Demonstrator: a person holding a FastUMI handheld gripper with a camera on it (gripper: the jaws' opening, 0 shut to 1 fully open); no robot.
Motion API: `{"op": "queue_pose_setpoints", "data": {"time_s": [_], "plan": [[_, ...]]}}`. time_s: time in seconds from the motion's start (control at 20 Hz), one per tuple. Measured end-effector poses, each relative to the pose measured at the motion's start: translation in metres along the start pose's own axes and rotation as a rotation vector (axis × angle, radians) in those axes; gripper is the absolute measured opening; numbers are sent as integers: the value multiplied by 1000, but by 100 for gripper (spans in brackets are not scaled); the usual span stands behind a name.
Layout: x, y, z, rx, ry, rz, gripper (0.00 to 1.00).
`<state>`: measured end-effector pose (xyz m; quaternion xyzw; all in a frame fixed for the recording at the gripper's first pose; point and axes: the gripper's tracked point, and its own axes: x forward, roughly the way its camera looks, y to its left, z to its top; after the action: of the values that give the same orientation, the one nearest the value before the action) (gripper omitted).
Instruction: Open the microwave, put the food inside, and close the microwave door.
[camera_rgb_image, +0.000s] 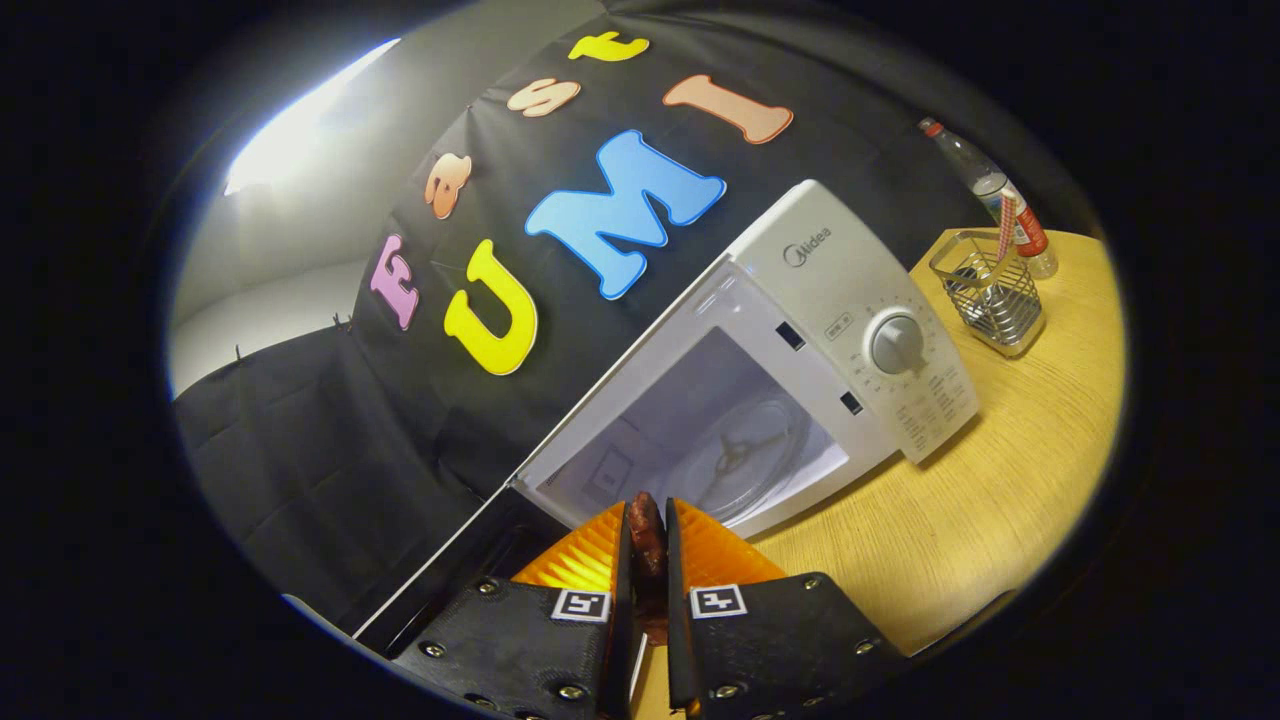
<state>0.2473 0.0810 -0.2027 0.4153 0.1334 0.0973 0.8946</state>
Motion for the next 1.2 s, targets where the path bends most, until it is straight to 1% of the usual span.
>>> {"op": "queue_pose_setpoints", "data": {"time_s": [0.15, 0.3, 0.55, 0.7, 1.0, 1.1, 1.15, 1.2], "plan": [[38, -2, -4, 19, -12, -30, 15], [73, -11, -13, 5, -13, -73, 15], [115, -12, -10, 4, -52, -95, 15], [137, -13, -7, 41, -64, -100, 14], [172, -32, -9, 45, -113, -151, 14], [182, -39, -10, 88, -139, -170, 14], [187, -38, -9, 91, -160, -171, 14], [190, -39, -9, 63, -168, -175, 14]]}}
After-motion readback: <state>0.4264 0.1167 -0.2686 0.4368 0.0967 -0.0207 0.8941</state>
